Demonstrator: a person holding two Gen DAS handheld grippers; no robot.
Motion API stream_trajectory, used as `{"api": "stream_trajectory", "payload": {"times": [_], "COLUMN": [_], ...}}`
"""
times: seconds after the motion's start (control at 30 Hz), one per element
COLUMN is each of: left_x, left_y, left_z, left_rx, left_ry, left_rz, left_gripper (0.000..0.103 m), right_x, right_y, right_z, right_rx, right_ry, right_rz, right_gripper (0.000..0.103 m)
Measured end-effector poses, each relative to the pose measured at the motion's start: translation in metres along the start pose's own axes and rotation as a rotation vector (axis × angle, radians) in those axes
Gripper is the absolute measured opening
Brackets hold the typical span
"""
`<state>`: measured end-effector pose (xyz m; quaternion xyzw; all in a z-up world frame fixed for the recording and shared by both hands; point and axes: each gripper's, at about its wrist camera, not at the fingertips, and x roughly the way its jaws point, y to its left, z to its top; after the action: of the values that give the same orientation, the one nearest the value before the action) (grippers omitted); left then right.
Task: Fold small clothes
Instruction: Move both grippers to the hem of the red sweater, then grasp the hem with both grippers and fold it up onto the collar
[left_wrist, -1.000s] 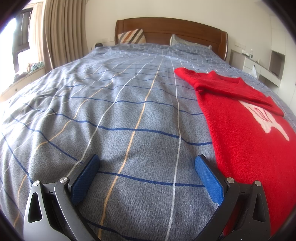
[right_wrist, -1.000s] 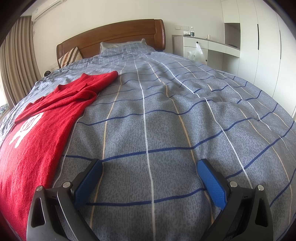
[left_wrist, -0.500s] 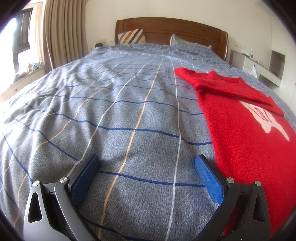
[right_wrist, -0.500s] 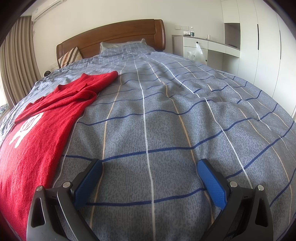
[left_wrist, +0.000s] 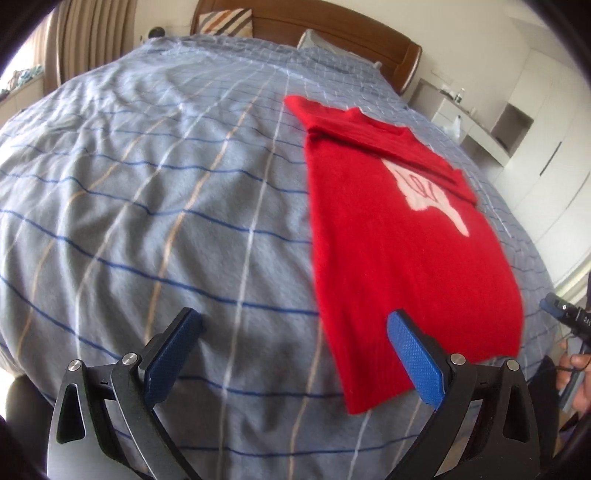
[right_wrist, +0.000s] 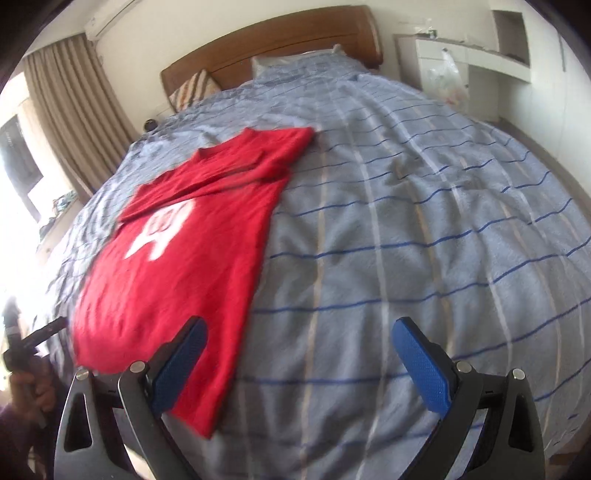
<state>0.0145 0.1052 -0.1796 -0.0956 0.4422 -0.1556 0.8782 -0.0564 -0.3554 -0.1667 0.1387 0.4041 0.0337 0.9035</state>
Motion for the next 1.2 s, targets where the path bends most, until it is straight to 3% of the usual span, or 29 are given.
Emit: {"api": "stream_trajectory", "payload": {"times": [0.07, 0.13, 0.17, 0.23, 0.3, 0.33, 0.37, 0.4, 0.5, 0.73, 0.87, 1.0, 1.2], "left_x": [0.009, 0.017, 0.018, 0.017, 0.017, 0.016, 0.018, 0.018, 0.012, -0.017, -0.023, -0.036, -0.017], "left_y": [-0.010, -0.019, -0.022, -0.023, -0.020, -0.020, -0.020, -0.021, -0.024, -0.019, -0.018, -0.019, -0.033], "left_z": [-0.006, -0.010, -0.011, -0.011, -0.009, -0.010, -0.009, -0.011, -0.012, -0.024, -0.023, 0.017, 0.134], "left_rx": [0.001, 0.019, 0.030, 0.026, 0.004, -0.001, -0.007, -0.013, -0.012, 0.037, 0.024, -0.059, -0.101], "left_ry": [0.038, 0.059, 0.055, 0.062, 0.090, 0.109, 0.128, 0.140, 0.124, 0.107, 0.122, 0.084, -0.009], "left_rz": [-0.032, -0.008, 0.013, 0.015, -0.013, -0.033, -0.054, -0.073, -0.073, -0.063, -0.069, -0.148, -0.222], "left_gripper": [0.093, 0.085, 0.082, 0.074, 0.041, 0.031, 0.014, 0.007, 0.002, 0.001, 0.001, 0.001, 0.001], "right_x": [0.005, 0.019, 0.028, 0.044, 0.049, 0.052, 0.054, 0.057, 0.056, 0.016, 0.010, 0.002, 0.005], "right_y": [0.014, 0.021, 0.022, 0.022, 0.025, 0.028, 0.031, 0.033, 0.034, 0.041, 0.045, 0.034, 0.018], "right_z": [-0.016, -0.032, -0.038, -0.046, -0.047, -0.046, -0.045, -0.044, -0.043, -0.043, -0.051, -0.024, 0.080], "right_rx": [0.004, 0.021, 0.030, 0.061, 0.080, 0.072, 0.058, 0.046, 0.042, -0.018, -0.020, 0.077, 0.178], "right_ry": [0.080, 0.149, 0.172, 0.209, 0.203, 0.214, 0.230, 0.256, 0.265, 0.222, 0.234, 0.176, -0.013], "right_rz": [0.095, 0.151, 0.157, 0.155, 0.179, 0.200, 0.206, 0.213, 0.218, 0.111, 0.103, 0.196, 0.341], "right_gripper": [0.099, 0.093, 0.085, 0.081, 0.072, 0.046, 0.007, 0.005, 0.004, 0.003, 0.003, 0.003, 0.003]}}
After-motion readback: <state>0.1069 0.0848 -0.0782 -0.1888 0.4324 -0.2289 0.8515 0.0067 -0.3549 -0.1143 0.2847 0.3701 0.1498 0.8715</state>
